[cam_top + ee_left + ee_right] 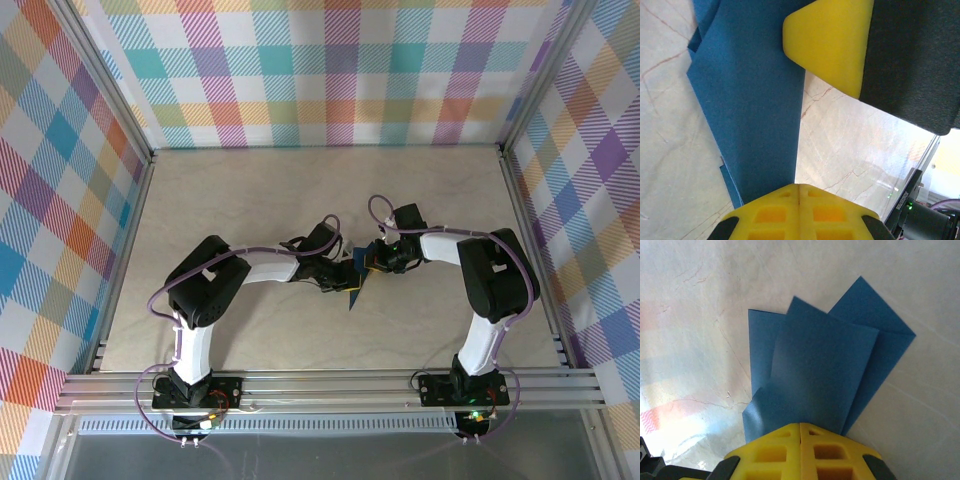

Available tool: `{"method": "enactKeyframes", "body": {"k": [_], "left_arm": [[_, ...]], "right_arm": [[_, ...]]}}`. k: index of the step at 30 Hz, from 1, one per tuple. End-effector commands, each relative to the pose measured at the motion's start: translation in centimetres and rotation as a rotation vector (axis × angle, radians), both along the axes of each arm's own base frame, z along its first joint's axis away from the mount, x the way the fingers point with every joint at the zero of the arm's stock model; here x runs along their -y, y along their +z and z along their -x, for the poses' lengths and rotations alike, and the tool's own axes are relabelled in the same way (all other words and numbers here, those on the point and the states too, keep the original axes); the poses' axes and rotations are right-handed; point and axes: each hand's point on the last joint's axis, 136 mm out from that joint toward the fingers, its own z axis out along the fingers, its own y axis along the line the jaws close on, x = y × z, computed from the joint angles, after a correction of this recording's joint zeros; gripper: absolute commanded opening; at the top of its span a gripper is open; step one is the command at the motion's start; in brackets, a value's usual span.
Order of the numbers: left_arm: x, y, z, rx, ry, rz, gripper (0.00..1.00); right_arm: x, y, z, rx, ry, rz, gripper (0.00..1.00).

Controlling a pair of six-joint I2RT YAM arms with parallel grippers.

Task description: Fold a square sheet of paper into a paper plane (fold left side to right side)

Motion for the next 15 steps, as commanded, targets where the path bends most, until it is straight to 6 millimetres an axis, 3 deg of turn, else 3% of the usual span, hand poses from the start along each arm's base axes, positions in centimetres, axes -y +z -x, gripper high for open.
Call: {"method": "enactKeyframes", "body": {"k": [1, 10, 15], "left_arm": [[-0.8, -1.8, 1.0, -0.026, -0.007, -0.052, 0.00], [-1.6, -3.1, 1.4, -0.036, 0.000, -0.098, 0.00], [-2.0, -4.2, 2.2, -0.052, -0.004, -0.129, 0.00]], "right_arm": [[2.4, -4.8, 4.1, -0.169, 0.009, 0.172, 0.00], [2.2, -4.5, 3.9, -0.163, 0.012, 0.169, 0.00], [0.7, -2.1, 2.5, -0.108, 0.023, 0.091, 0.00]]}}
